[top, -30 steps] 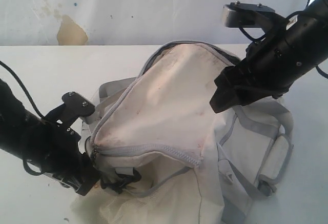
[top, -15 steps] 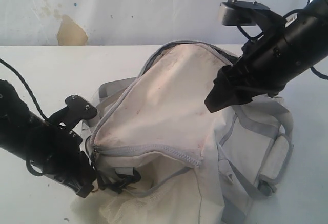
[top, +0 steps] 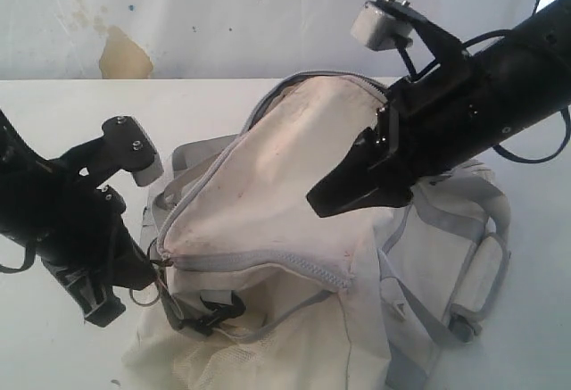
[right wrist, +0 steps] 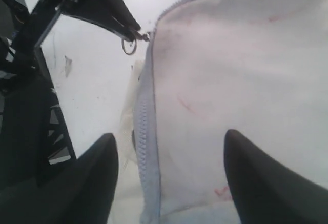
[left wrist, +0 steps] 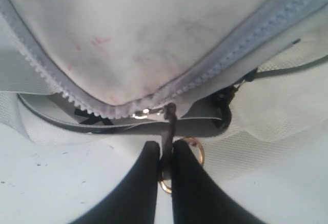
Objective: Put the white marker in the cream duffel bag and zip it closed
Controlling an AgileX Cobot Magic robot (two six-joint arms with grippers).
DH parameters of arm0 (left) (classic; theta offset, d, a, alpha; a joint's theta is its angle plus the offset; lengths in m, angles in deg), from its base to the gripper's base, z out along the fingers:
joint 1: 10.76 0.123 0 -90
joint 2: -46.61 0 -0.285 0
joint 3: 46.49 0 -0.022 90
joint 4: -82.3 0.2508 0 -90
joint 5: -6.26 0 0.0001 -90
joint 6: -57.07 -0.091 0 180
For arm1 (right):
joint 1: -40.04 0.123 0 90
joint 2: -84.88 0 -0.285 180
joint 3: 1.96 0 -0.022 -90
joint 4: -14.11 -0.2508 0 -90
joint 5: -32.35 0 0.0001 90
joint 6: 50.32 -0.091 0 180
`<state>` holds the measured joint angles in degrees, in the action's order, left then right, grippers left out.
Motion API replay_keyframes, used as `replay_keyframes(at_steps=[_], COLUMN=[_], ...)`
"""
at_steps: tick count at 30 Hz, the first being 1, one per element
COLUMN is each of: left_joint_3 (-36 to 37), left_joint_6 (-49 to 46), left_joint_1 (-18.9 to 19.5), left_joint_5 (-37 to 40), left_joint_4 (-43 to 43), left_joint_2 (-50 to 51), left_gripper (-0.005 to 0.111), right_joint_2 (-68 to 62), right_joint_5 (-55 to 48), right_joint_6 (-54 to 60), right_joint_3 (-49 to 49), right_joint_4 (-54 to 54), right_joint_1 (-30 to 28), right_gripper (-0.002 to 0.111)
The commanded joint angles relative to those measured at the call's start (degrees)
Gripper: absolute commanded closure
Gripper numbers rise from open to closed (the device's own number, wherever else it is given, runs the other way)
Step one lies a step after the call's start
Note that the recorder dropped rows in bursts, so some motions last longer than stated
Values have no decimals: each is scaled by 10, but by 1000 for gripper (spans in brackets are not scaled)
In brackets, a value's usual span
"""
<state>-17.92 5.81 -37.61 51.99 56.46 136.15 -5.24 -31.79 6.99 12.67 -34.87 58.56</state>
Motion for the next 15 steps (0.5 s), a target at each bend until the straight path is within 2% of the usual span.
replay_keyframes(at_steps=[1,7,11,15], left_joint_3=[-14,-19,-28,-35], left_joint_6=[2,5,61,67], left_joint_1=[-2,-2,-2,-2], left_joint_5=[20,23,23,21], left_joint_4=[6,34,63,65], left_joint_2=[-14,-19,-24,-39], left_gripper=[107,107,107,107], right_joint_2=[5,-1,-7,-21], right_joint_5=[0,53,124,166], right_joint_6=[83,85,85,85], right_joint_3=[12,21,21,21], right_joint_4=[-67,-60,-29,-26], right_joint_1=[5,64,111,144], right_gripper=[52,51,51,51])
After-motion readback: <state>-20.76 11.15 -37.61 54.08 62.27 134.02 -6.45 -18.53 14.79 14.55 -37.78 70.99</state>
